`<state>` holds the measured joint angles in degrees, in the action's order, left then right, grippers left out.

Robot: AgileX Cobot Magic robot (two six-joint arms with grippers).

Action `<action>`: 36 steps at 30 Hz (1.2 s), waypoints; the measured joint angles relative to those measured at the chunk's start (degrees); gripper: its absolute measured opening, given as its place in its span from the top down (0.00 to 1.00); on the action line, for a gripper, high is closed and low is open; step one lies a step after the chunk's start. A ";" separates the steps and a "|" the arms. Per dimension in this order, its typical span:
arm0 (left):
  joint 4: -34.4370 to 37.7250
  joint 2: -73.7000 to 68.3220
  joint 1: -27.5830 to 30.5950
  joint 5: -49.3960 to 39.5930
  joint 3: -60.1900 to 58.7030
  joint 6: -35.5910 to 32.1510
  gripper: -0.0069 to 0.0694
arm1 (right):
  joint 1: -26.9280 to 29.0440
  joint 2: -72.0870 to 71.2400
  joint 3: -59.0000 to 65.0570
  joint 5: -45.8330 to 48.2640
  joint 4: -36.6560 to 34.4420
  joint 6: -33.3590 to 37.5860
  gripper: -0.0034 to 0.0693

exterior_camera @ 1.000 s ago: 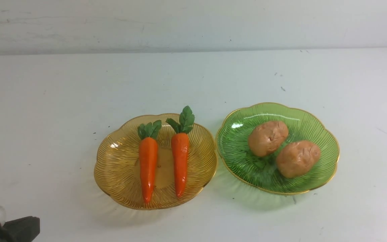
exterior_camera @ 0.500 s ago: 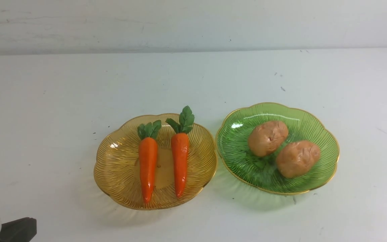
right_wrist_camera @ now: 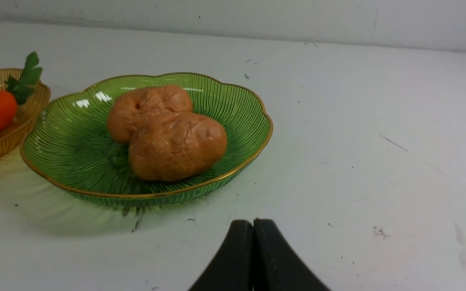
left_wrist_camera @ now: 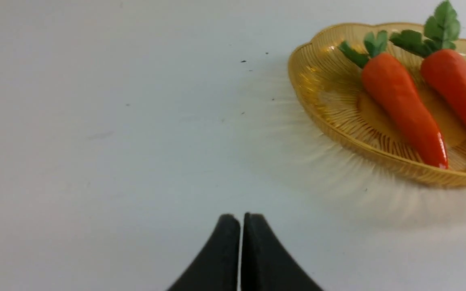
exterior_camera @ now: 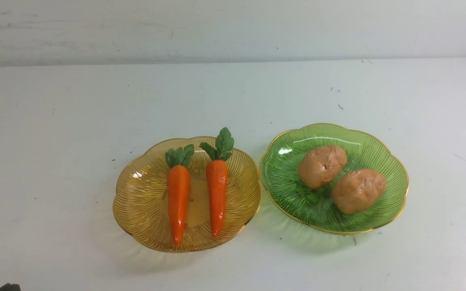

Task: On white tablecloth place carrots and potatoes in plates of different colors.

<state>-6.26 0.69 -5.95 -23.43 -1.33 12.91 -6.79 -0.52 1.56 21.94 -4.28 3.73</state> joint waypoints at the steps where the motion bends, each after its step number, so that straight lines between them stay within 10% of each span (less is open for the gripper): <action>1: 0.00 0.00 0.10 0.20 -0.06 -0.22 0.91 | 0.00 0.00 0.00 0.00 0.00 0.00 0.97; 36: 5.76 0.00 4.93 0.60 -0.06 -8.55 0.91 | 0.00 0.00 0.00 0.00 0.00 0.00 0.97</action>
